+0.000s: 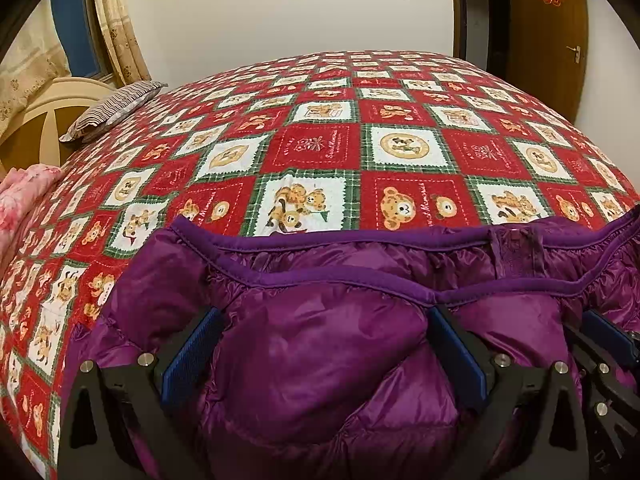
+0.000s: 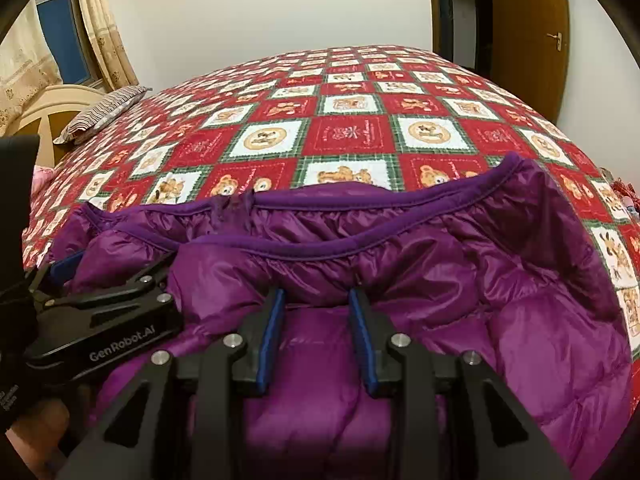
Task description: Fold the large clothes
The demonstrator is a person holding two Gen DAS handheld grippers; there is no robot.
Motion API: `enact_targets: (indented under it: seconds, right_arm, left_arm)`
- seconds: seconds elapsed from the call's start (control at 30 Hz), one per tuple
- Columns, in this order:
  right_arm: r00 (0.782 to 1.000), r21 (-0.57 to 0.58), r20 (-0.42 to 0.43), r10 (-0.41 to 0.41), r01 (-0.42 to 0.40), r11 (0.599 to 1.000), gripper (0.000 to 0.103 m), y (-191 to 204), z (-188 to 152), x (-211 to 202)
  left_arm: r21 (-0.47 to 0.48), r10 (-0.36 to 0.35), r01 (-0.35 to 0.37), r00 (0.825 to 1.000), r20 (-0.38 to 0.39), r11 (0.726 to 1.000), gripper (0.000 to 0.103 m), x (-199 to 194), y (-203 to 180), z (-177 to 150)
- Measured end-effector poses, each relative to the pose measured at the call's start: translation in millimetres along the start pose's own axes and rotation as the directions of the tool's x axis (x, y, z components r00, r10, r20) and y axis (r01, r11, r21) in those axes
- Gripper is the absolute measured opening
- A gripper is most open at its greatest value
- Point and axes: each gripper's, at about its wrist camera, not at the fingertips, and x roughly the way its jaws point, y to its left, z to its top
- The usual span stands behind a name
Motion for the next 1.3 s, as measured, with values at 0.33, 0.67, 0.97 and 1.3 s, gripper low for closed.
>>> enact_targets:
  seconds: [0.33, 0.67, 0.97, 1.3]
  right_arm:
    - [1.0, -0.017, -0.001, -0.017, 0.017, 1.0, 0.037, 3, 0, 3]
    - [0.999, -0.055, -0.024, -0.032, 0.031, 0.998, 0.038, 7, 2, 4]
    - [0.999, -0.069, 0.024, -0.028, 0.03, 0.997, 0.046, 35, 19, -24]
    - [0.997, -0.132, -0.034, -0.069, 0.064, 0.989, 0.052, 47, 5, 13]
  left_arm:
    - [0.004, 0.011, -0.011, 1.0, 0.002, 1.0, 0.102, 0, -2, 0]
    - [-0.048, -0.015, 0.014, 1.0, -0.017, 0.999, 0.102, -29, 24, 10]
    - [-0.06, 0.085, -0.087, 0.996, -0.023, 0.994, 0.102, -39, 74, 0]
    - [-0.087, 0.081, -0.087, 0.994, -0.073, 0.992, 0.102, -14, 79, -17]
